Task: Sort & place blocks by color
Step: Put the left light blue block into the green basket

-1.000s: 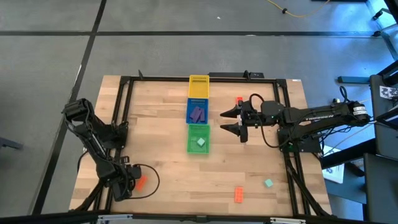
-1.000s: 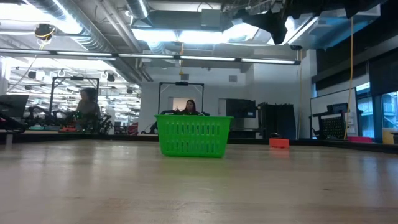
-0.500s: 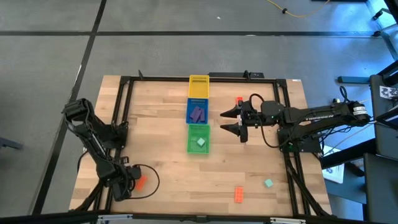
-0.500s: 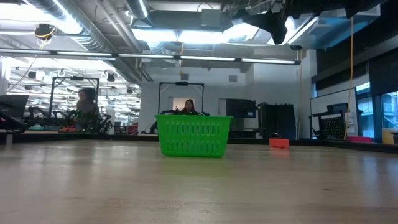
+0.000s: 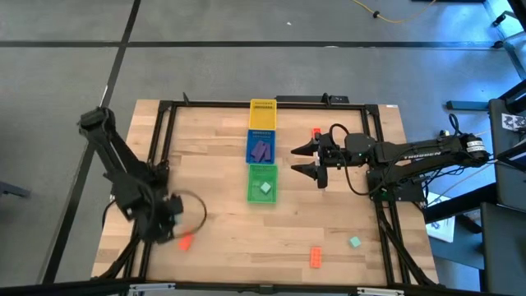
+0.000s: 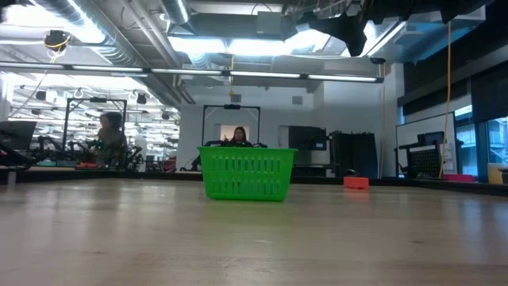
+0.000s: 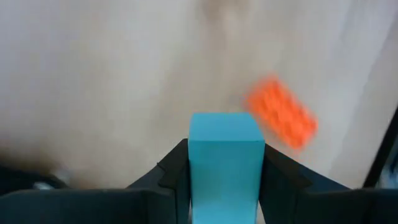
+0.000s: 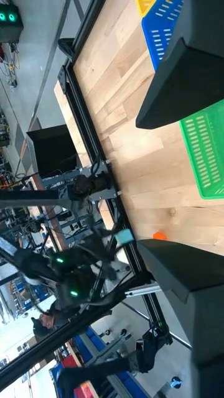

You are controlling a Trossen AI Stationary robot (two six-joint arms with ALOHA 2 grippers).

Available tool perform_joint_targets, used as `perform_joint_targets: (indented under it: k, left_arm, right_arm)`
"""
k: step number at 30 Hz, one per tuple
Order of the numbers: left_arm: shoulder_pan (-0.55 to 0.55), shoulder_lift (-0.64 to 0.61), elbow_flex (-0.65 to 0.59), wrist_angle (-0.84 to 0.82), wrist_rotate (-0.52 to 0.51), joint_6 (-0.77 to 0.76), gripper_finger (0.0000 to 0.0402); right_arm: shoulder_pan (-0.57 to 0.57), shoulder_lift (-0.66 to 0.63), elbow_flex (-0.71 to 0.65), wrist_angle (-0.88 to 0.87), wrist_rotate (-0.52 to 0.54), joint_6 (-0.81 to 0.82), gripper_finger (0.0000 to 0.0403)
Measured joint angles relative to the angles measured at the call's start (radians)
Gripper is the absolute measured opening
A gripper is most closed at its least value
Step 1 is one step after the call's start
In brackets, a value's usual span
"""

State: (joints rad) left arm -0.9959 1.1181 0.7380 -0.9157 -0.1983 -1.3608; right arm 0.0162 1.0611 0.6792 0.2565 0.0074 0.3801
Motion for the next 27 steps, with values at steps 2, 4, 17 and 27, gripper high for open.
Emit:
perform_joint_targets:
  k: [2,4,17,27]
  left_arm:
    - [0.054,-0.093,0.000,-0.041,-0.101,0.011,0.0126]
    - [0.125,-0.175,0.000,-0.046,-0.220,0.054,0.0126]
    - [0.794,-0.280,0.000,0.884,-0.266,0.984,0.0125]
    - [1.089,-0.011,0.000,1.324,0.171,1.094,0.0125]
  right_arm:
    - [0.000,0.000,0.000,0.000,0.000,0.000,0.0308]
    - [0.000,0.000,0.000,0.000,0.000,0.000,0.0308]
    - [0.000,0.000,0.000,0.003,0.062,-0.023,0.0308]
    - [0.000,0.000,0.000,0.015,0.061,-0.016,0.0308]
